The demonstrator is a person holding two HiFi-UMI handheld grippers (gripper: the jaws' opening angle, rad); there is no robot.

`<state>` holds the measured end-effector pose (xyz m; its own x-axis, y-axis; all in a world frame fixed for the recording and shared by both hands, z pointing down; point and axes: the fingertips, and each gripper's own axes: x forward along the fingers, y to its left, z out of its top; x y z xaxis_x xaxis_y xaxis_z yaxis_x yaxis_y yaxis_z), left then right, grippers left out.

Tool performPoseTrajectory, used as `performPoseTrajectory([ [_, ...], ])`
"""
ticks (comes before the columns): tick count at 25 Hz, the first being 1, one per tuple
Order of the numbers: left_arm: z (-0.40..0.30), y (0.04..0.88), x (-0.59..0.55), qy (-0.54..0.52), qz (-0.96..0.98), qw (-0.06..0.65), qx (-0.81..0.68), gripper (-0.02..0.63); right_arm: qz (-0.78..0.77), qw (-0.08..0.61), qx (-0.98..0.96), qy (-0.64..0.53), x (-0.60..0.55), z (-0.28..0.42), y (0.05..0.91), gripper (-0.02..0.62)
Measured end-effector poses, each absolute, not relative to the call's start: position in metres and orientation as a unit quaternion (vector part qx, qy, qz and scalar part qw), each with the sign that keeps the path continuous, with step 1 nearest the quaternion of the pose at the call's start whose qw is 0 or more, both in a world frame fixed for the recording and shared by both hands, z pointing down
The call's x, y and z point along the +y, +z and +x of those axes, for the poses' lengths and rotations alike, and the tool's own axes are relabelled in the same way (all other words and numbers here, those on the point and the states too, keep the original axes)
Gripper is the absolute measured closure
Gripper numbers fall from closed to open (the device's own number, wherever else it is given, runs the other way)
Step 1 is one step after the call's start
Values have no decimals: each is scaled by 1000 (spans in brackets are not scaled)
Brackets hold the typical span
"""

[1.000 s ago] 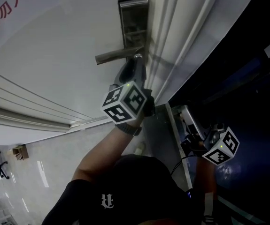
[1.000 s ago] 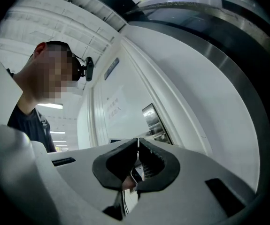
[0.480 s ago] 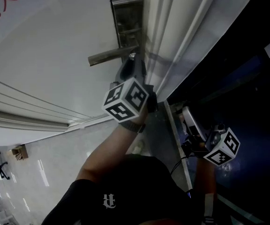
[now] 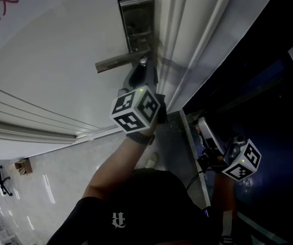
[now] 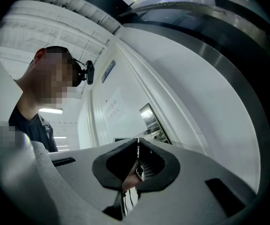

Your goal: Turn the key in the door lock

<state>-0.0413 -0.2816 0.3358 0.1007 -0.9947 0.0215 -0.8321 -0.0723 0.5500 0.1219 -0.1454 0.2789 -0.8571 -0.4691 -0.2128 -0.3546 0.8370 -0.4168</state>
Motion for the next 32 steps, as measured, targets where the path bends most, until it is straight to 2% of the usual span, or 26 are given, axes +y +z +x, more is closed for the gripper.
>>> performPoseTrajectory([
  [5, -41, 336, -282, -151, 714, 204, -653, 538, -217, 156, 946, -183, -145, 123, 280, 578],
  [13, -41, 339, -282, -60, 724, 139, -673, 555, -211, 163, 945, -189, -146, 121, 279, 578],
  [16, -38, 337, -282, 15, 730, 80, -678, 555, -210, 163, 945, -190, -146, 121, 281, 578],
  [20, -35, 336, -281, 151, 717, -49, -679, 555, -207, 163, 946, -190, -145, 119, 282, 578],
  [23, -32, 337, -281, 226, 700, -119, -666, 555, -208, 163, 945, -191, -145, 120, 283, 578],
  [32, -30, 339, -281, 323, 671, -214, -632, 557, -211, 155, 949, -178, -142, 114, 283, 578],
])
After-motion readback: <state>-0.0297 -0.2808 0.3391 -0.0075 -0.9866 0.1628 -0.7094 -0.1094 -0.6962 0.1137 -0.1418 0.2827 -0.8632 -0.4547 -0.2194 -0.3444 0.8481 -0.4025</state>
